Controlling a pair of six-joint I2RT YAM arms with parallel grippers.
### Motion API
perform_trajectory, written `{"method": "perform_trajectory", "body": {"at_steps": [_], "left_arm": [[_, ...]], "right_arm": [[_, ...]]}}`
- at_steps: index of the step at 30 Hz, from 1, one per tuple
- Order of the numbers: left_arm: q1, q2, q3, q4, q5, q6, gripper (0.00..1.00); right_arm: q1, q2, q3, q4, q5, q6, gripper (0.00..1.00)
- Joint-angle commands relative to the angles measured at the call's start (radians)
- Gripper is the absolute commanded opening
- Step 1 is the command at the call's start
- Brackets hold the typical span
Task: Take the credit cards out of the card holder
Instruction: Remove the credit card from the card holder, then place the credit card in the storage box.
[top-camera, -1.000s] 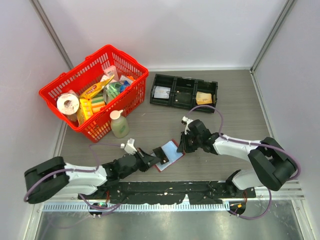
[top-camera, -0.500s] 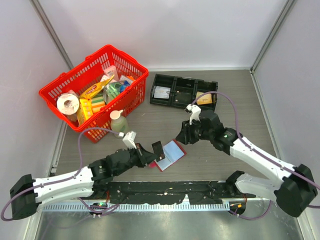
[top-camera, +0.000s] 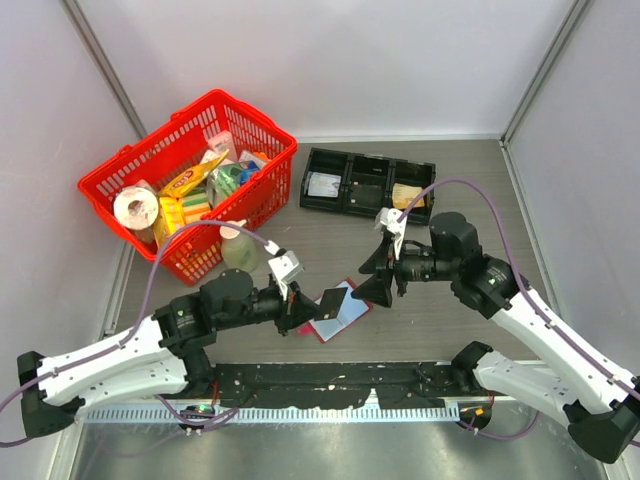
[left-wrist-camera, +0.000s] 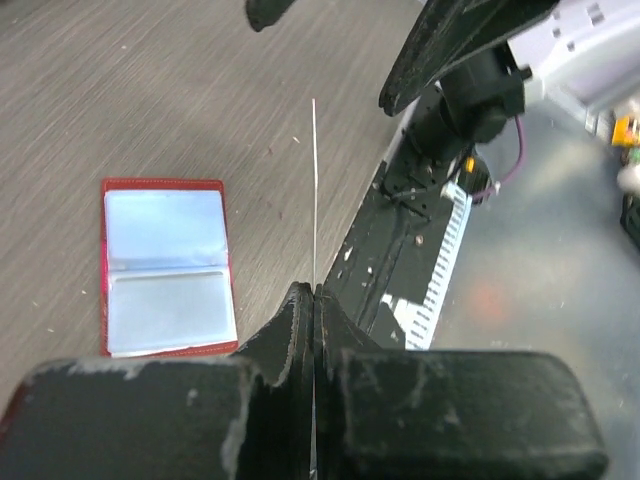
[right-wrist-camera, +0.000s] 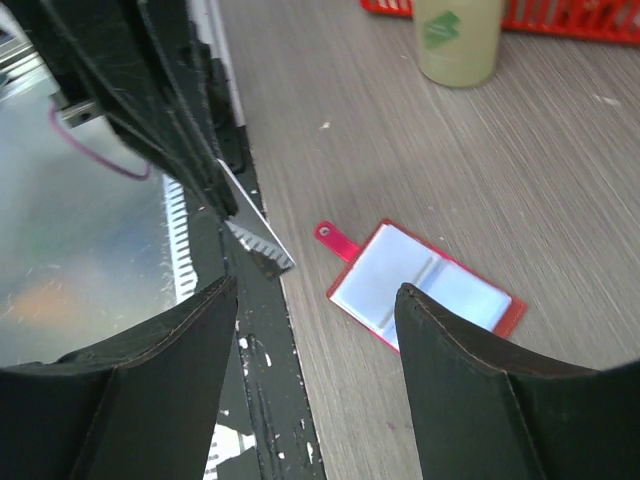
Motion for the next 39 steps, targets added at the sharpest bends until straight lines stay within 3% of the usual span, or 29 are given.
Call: {"method": "perform_trajectory", "body": {"at_steps": [1, 8, 19, 21, 23, 25, 27, 32, 37, 39], "left_arm": [[-0.003, 0.073, 0.136, -0.184, 0.15, 0.211, 0.0], [-0.004, 0.191, 0.279, -0.282, 0.219, 0.332, 0.0], [-0.001, 0.265, 0.387, -0.339, 0.231, 0.413, 0.0], [-0.001, 0.28, 0.4, -0.35, 0.233, 0.418, 0.0], [-0.001, 0.295, 0.414, -0.371, 0.233, 0.419, 0.0], [0.003, 0.303, 0.427, -0.387, 0.221, 0.419, 0.0], [0.013, 0.299, 0.43, -0.385, 0.181, 0.419, 0.01], [0.089, 0.253, 0.408, -0.342, -0.06, 0.418, 0.29], [0.2, 0.156, 0.307, -0.189, -0.311, 0.341, 0.8], [0.259, 0.119, 0.273, -0.143, -0.373, 0.298, 0.93]], "right_arm": [[0.001, 0.012, 0.102, -0.077, -0.173, -0.141, 0.69], [0.007, 0.092, 0.185, -0.209, -0.287, -0.284, 0.67], [0.063, 0.153, 0.182, -0.272, -0.284, -0.343, 0.57], [0.07, 0.162, 0.184, -0.275, -0.273, -0.343, 0.52], [0.07, 0.167, 0.182, -0.271, -0.253, -0.34, 0.33], [0.069, 0.169, 0.182, -0.255, -0.217, -0.32, 0.03], [0.069, 0.17, 0.18, -0.231, -0.18, -0.292, 0.01], [0.025, 0.188, 0.17, -0.131, -0.077, -0.177, 0.01], [-0.155, 0.245, 0.179, 0.001, 0.098, 0.025, 0.01], [-0.231, 0.299, 0.19, 0.051, 0.145, 0.116, 0.01]]}}
